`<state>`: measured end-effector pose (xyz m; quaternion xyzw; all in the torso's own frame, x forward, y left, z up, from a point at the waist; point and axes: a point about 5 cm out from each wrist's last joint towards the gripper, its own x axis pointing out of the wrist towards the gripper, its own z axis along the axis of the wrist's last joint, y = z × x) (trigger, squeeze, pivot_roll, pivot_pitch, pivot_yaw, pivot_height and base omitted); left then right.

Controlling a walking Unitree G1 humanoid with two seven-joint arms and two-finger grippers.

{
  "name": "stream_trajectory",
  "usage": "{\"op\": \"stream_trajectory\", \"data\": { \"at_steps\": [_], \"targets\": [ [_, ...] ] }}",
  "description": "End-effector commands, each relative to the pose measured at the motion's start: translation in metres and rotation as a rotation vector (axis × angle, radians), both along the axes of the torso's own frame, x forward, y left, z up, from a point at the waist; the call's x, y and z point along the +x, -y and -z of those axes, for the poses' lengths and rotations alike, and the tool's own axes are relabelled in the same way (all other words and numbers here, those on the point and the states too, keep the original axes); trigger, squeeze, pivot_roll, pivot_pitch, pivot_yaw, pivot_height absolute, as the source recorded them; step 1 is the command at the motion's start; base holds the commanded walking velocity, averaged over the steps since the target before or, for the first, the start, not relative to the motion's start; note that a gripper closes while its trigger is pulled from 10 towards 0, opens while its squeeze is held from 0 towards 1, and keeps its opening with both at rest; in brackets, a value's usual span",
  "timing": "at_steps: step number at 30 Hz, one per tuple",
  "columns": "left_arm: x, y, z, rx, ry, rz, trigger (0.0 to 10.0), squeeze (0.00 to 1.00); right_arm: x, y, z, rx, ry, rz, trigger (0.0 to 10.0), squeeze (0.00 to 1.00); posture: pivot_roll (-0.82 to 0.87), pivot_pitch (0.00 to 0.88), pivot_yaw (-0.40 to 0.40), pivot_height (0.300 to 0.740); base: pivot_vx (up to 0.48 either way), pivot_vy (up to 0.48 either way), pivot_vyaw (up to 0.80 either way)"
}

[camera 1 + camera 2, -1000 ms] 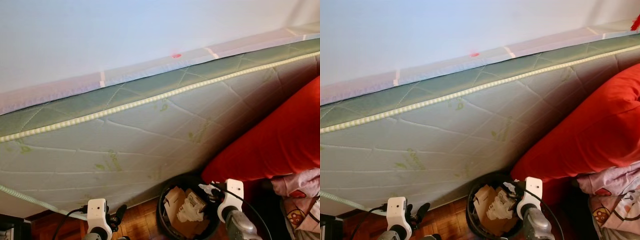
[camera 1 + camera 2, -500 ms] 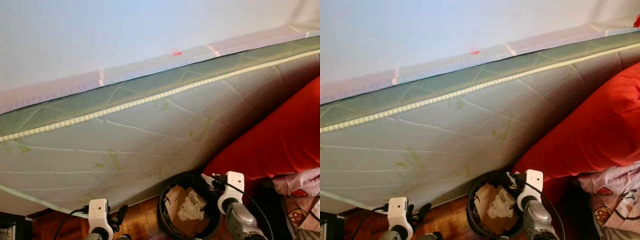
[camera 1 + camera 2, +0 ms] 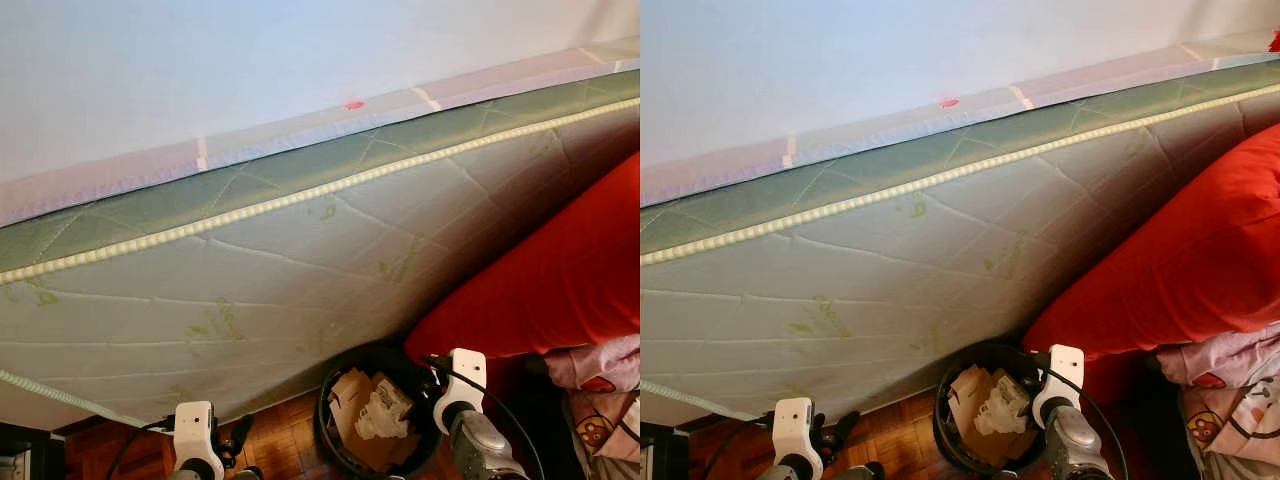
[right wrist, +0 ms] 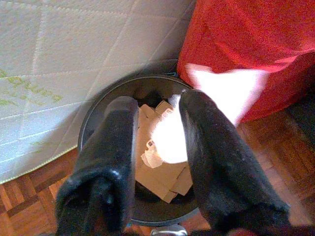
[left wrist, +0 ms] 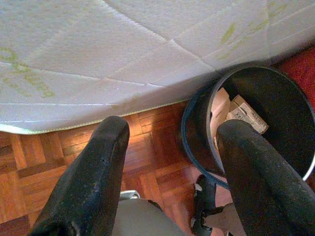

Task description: Clean up the room

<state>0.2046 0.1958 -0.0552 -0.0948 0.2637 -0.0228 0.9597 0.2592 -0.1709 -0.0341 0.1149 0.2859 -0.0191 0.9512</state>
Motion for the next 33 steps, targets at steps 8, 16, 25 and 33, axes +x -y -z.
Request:
{"op": "stream_trajectory", "data": {
  "at_steps": [8, 16, 25, 33],
  "targets": [
    [-0.015, -0.006, 0.009, -0.004, -0.067, -0.012, 10.0, 0.0, -0.009, -0.007, 0.008, 0.049, -0.047, -0.026, 10.0, 1.0, 0.2, 0.233, -0.04, 0.74, 0.0, 0.0, 0.0],
    [-0.015, -0.004, 0.01, -0.004, -0.076, -0.012, 10.0, 0.0, -0.015, -0.014, 0.013, 0.078, -0.072, -0.065, 10.0, 0.33, 0.19, 0.228, -0.041, 0.74, 0.0, 0.0, 0.0],
    [-0.016, 0.002, 0.014, 0.014, -0.124, 0.007, 10.0, 0.0, -0.027, 0.003, 0.02, 0.039, -0.096, 0.016, 10.0, 0.0, 0.18, 0.191, -0.043, 0.74, 0.0, 0.0, 0.0],
    [-0.023, -0.002, 0.019, 0.032, -0.18, -0.03, 10.0, 0.0, -0.038, 0.041, 0.021, -0.005, -0.112, 0.12, 10.0, 0.0, 0.16, 0.109, -0.047, 0.74, 0.0, 0.0, 0.0]
  ]
}}
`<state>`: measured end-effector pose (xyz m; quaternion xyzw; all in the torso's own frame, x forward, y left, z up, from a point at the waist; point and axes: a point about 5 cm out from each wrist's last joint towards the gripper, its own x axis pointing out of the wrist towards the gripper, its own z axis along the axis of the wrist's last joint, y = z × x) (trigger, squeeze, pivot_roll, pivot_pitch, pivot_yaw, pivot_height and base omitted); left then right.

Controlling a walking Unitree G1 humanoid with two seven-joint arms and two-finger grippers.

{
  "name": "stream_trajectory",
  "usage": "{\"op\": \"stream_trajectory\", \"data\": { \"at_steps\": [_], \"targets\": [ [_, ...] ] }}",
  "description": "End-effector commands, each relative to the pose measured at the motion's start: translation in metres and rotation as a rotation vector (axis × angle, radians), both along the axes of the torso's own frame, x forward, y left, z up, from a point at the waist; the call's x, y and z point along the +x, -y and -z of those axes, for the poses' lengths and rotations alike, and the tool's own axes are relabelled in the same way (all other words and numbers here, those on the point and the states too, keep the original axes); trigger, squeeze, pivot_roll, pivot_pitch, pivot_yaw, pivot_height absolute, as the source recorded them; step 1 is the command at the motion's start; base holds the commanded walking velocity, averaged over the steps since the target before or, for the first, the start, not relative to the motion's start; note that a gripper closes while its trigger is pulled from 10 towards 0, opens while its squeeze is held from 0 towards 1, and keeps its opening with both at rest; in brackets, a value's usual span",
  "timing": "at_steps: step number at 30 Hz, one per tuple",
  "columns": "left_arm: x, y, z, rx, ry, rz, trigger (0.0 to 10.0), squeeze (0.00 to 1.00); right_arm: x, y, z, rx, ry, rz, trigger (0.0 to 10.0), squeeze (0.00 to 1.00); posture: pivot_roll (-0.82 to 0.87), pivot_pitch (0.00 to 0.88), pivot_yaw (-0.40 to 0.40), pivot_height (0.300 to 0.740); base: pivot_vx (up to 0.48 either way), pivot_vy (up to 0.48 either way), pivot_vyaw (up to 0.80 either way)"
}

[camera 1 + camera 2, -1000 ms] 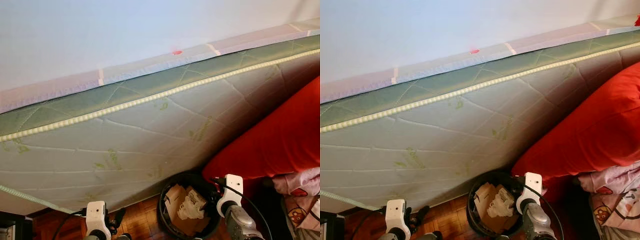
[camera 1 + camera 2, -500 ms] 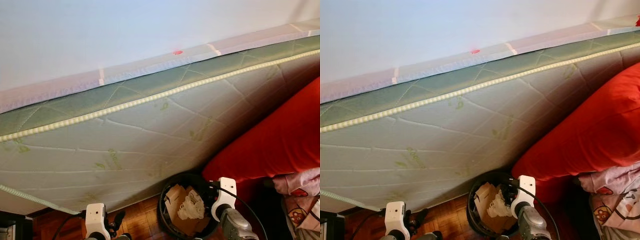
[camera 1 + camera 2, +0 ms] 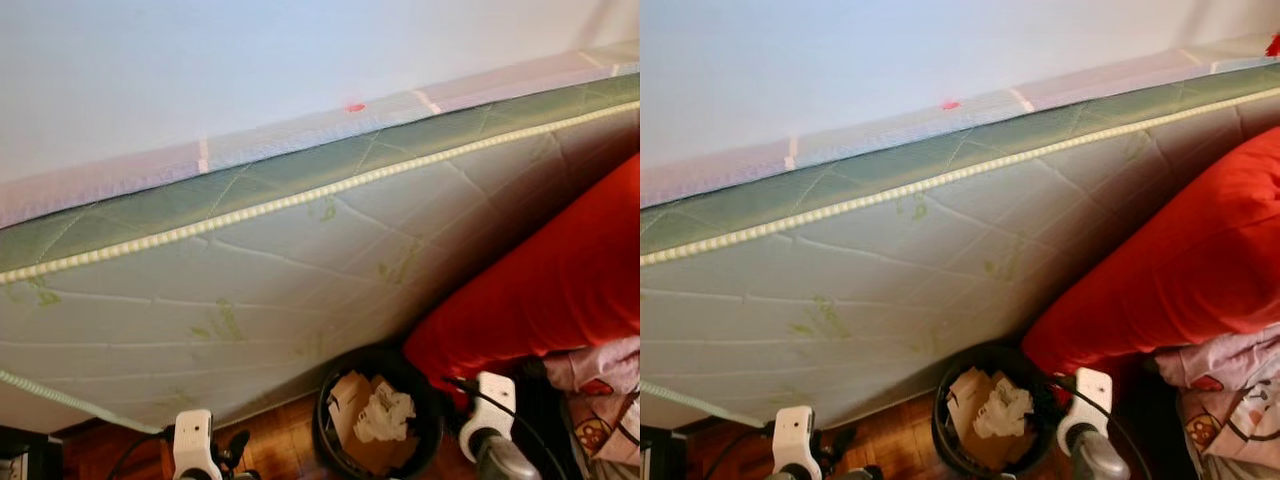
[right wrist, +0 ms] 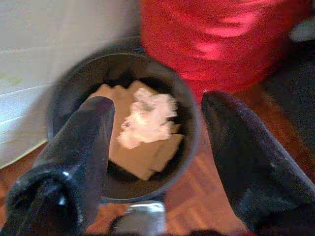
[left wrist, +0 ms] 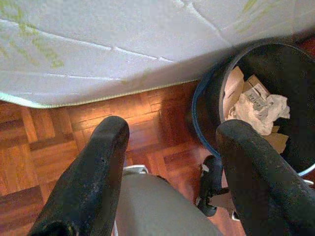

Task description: Clean up the room

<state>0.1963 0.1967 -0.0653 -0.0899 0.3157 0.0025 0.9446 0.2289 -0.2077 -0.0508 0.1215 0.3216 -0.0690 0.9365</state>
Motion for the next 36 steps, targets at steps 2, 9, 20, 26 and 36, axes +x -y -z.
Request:
{"op": "stream_trajectory", "data": {
  "at_steps": [2, 9, 20, 26, 36],
  "targets": [
    [-0.017, -0.003, 0.01, 0.013, -0.075, 0.003, 10.0, 0.0, -0.011, 0.011, 0.005, -0.003, -0.03, 0.048, 10.0, 0.0, 0.15, 0.096, -0.047, 0.74, 0.0, 0.0, 0.0],
    [-0.028, -0.008, 0.015, 0.035, -0.138, -0.004, 10.0, 0.0, -0.024, 0.007, 0.014, -0.007, -0.095, 0.009, 10.0, 0.0, 0.14, 0.037, -0.04, 0.74, 0.0, 0.0, 0.0],
    [-0.077, -0.022, 0.029, 0.04, -0.212, -0.032, 10.0, 0.0, -0.041, -0.025, 0.029, 0.003, -0.174, -0.091, 10.0, 0.0, 0.11, 0.0, -0.014, 0.74, 0.0, 0.0, 0.0],
    [-0.079, -0.018, 0.031, 0.026, -0.223, -0.048, 10.0, 0.0, -0.045, -0.027, 0.031, -0.004, -0.196, -0.138, 10.0, 0.0, 0.1, 0.0, -0.018, 0.74, 0.0, 0.0, 0.0],
    [-0.067, -0.012, 0.029, 0.023, -0.214, -0.037, 10.0, 0.0, -0.046, -0.027, 0.032, -0.003, -0.202, -0.128, 10.0, 0.0, 0.12, 0.0, -0.026, 0.74, 0.0, 0.0, 0.0]
  ]
}}
